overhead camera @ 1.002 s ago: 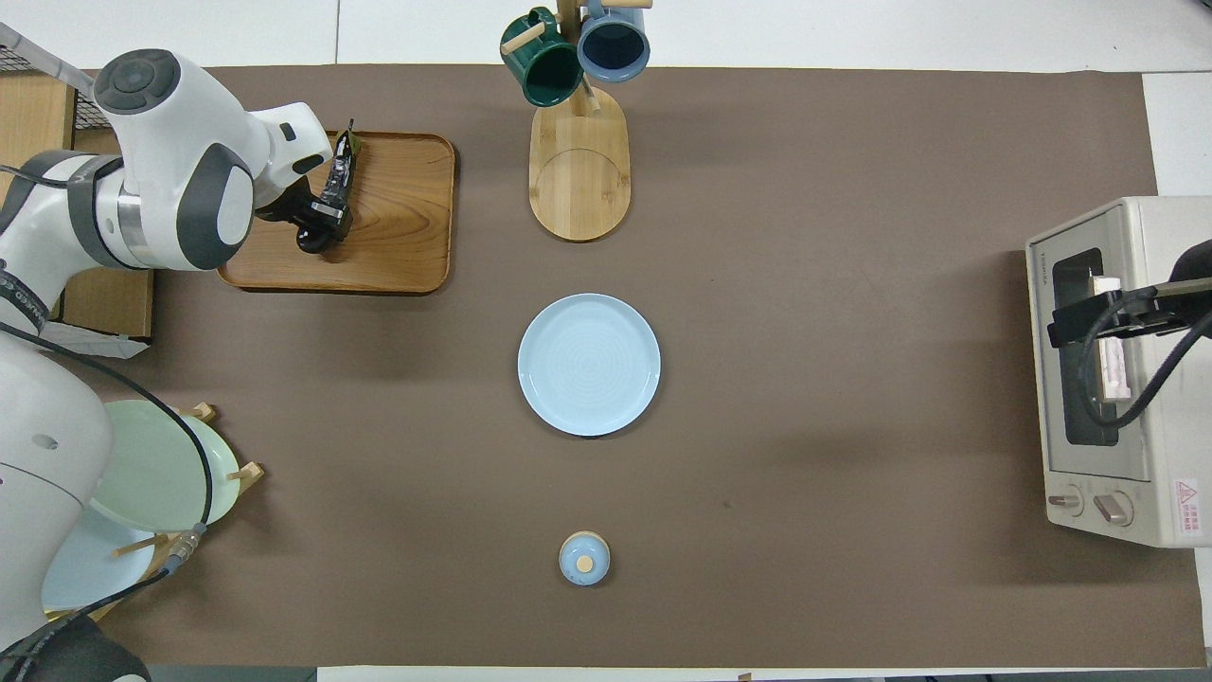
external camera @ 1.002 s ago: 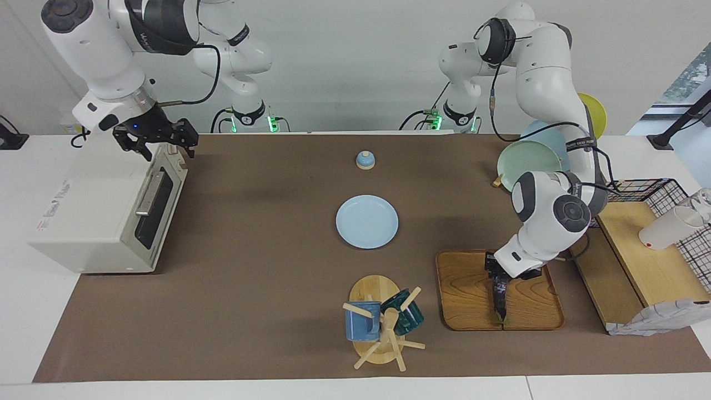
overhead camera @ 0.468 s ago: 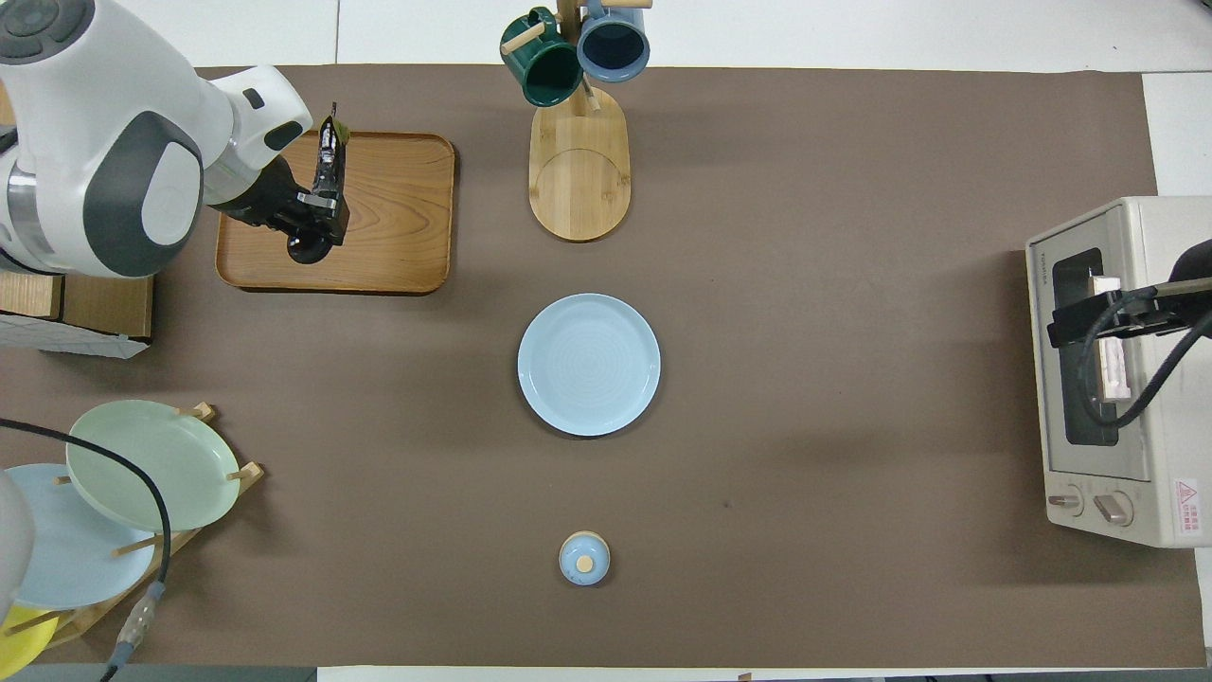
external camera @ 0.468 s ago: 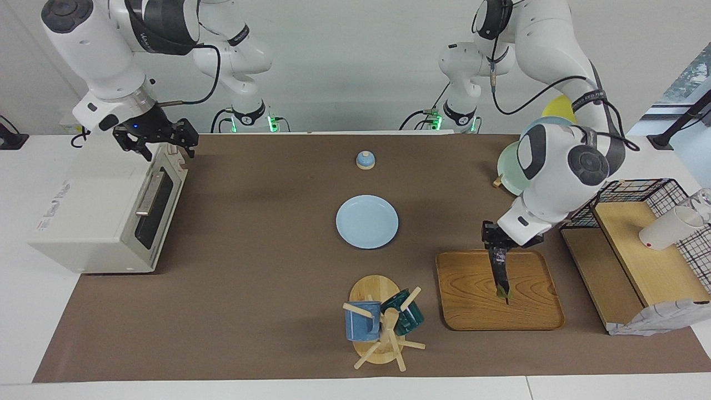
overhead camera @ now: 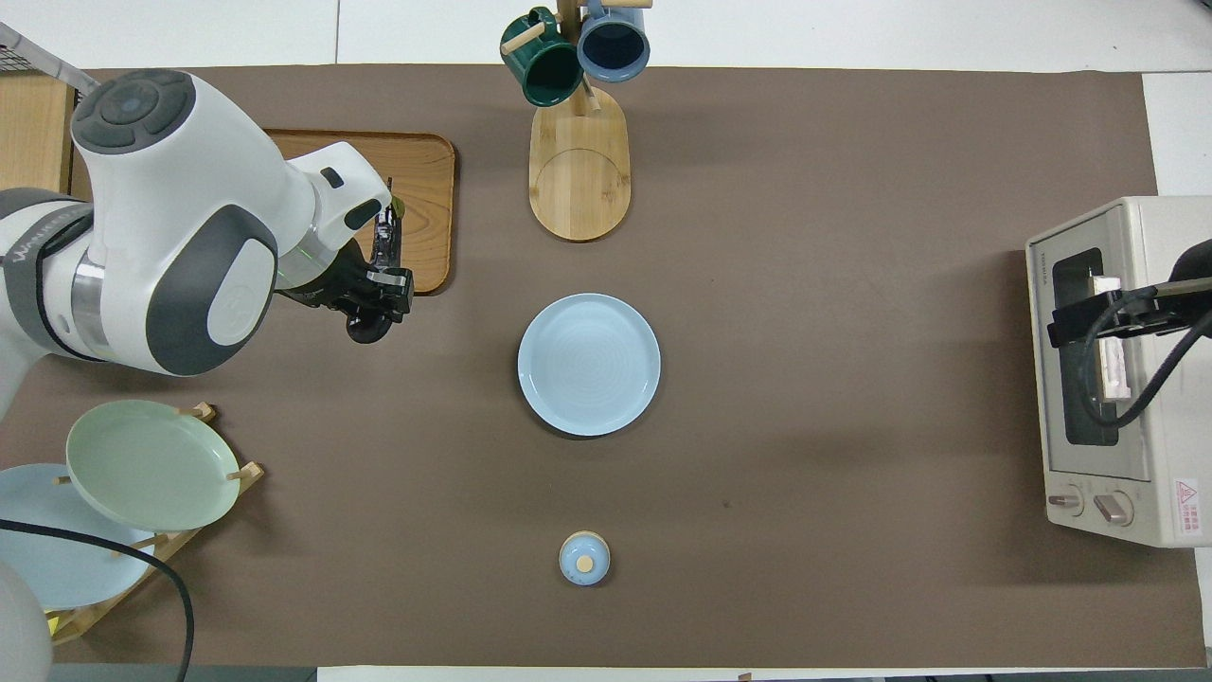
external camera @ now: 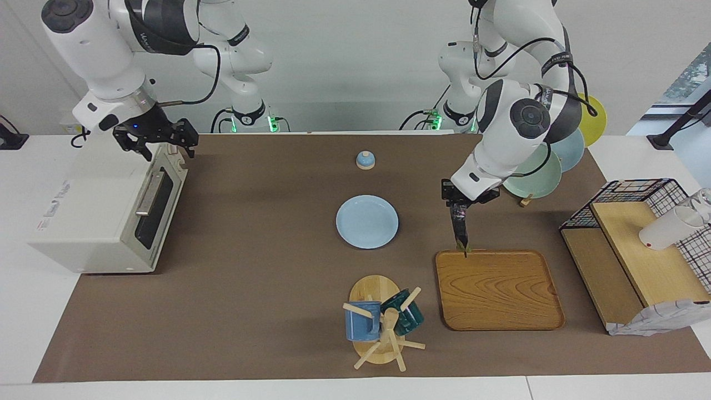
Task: Put eggplant into oven
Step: 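Carry the eggplant with the left gripper and lower it onto the blue plate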
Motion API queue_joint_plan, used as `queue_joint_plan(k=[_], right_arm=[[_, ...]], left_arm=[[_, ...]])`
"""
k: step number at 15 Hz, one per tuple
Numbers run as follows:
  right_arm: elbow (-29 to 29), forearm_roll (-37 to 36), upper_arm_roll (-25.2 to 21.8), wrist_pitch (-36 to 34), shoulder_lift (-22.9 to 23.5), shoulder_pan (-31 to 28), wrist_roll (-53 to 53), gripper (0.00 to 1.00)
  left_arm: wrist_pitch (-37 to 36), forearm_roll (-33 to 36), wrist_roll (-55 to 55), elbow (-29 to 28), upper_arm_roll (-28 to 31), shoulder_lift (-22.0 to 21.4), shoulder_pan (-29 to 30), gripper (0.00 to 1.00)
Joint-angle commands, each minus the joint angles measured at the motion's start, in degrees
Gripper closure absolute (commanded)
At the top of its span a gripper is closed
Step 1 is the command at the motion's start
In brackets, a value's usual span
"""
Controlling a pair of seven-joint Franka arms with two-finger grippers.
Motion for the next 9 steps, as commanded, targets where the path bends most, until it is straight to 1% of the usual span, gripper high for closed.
queue_joint_plan(k=[1, 3, 4, 5, 6, 7, 8, 9], right_arm=[[0.7, 0.1, 0.1, -1.3, 0.0, -0.3, 1.0, 0.0], [0.7, 0.1, 0.1, -1.3, 0.0, -0.3, 1.0, 0.0], [0.7, 0.0, 0.1, -1.3, 0.0, -0.3, 1.0, 0.0], [0.7, 0.1, 0.1, -1.3, 0.0, -0.4, 1.0, 0.0], [0.7, 0.1, 0.1, -1.3, 0.0, -0.3, 1.0, 0.0], [0.7, 0.1, 0.1, -1.4, 0.0, -0.4, 1.0, 0.0], [0.7, 0.1, 0.1, -1.3, 0.0, -0.4, 1.0, 0.0], [0.7, 0.1, 0.1, -1.3, 0.0, -0.3, 1.0, 0.0]], left_arm=[[1.9, -1.8, -2.5, -3.7, 0.6, -2.2, 0.1, 1.0], [2.5, -1.8, -5.3, -5.0, 0.4, -2.9, -0.4, 1.0], [3.7, -1.8, -7.4, -5.5, 0.4, -3.0, -2.6, 1.0], [5.0, -1.8, -9.5, -7.2, 0.4, -3.8, -4.1, 1.0], [6.9, -1.8, -12.0, -9.3, 0.4, -4.7, -5.1, 1.0], [10.3, -1.8, -14.3, -11.8, 0.4, -5.6, -7.6, 1.0], [13.9, -1.9, -15.1, -14.6, 0.3, -6.5, -8.9, 1.0], [16.1, -2.1, -15.6, -16.1, 0.3, -6.6, -9.8, 1.0]])
